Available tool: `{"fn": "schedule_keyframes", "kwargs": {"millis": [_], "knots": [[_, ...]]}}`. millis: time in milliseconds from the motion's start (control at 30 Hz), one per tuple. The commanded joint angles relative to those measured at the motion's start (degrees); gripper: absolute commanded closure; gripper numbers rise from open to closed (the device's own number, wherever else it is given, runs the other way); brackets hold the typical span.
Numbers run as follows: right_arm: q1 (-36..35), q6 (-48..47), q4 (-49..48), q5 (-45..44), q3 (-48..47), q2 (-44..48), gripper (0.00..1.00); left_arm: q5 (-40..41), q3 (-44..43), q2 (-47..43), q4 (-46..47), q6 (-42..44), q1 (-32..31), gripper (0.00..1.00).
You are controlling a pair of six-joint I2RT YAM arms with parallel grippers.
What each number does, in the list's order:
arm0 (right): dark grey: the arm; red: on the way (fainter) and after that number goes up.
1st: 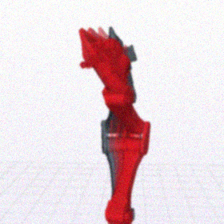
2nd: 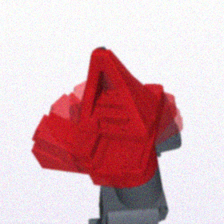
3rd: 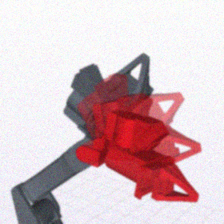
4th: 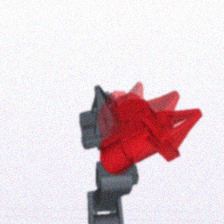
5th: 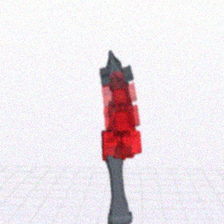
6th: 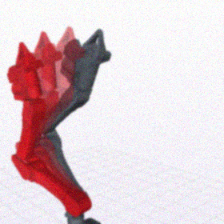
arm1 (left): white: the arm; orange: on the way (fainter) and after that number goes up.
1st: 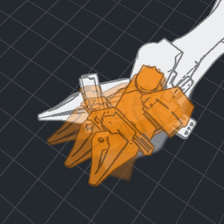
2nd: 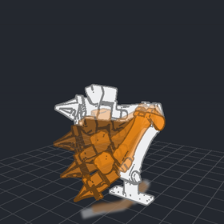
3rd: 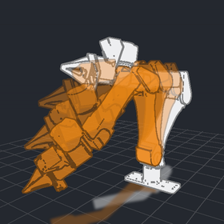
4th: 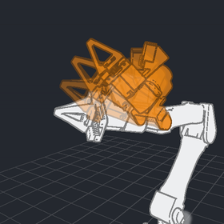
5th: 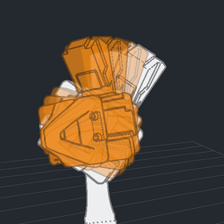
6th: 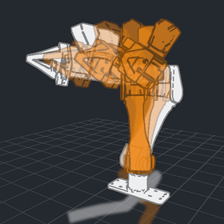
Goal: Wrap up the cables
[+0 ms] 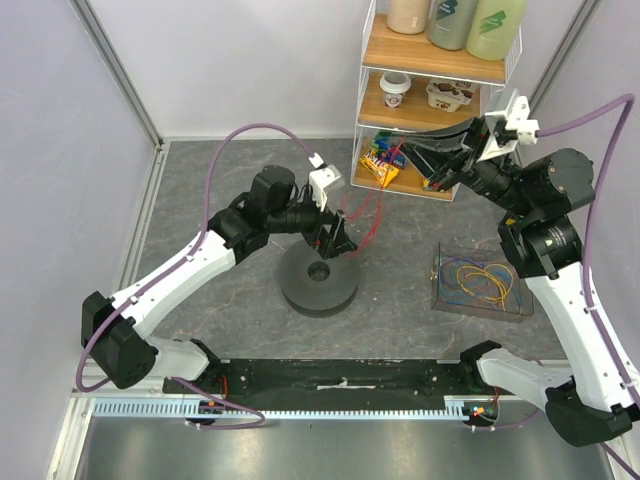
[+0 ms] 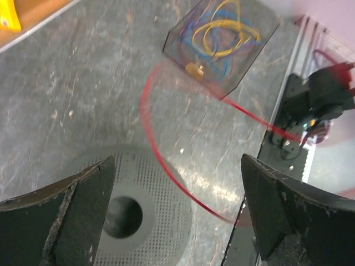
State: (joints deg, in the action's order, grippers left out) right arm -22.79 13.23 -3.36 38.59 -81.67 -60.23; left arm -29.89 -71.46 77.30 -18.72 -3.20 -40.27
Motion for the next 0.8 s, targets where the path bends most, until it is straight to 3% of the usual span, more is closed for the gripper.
{"fn": "schedule_keyframes", "kwargs": {"millis": [0, 300, 533, 633, 767], "knots": [[-0.33, 3.11, -4.20, -3.78, -4.28, -0.50, 1.00, 4.05, 4.65, -3.99, 0.35, 5.22, 0.02, 0.01], [-0.33, 1.45, -3.77, -8.26, -6.66, -1.03, 1.00, -0.86, 12.57, -7.15, -0.97, 3.82, 5.01, 0.01], [-0.24, -0.31, -2.36, -11.60, -8.77, -2.17, 1.00, -16.23, 17.75, -15.76, 4.74, 2.84, 15.66, 0.04], [-0.33, -0.49, -2.44, -9.68, -10.17, -3.05, 1.00, -19.23, 19.43, -18.32, 5.62, 7.15, 15.84, 0.04], [-0.24, -2.42, -2.45, -4.23, -9.65, -2.97, 1.00, -22.57, 15.23, -19.99, 10.98, 4.61, 16.01, 0.05]]}}
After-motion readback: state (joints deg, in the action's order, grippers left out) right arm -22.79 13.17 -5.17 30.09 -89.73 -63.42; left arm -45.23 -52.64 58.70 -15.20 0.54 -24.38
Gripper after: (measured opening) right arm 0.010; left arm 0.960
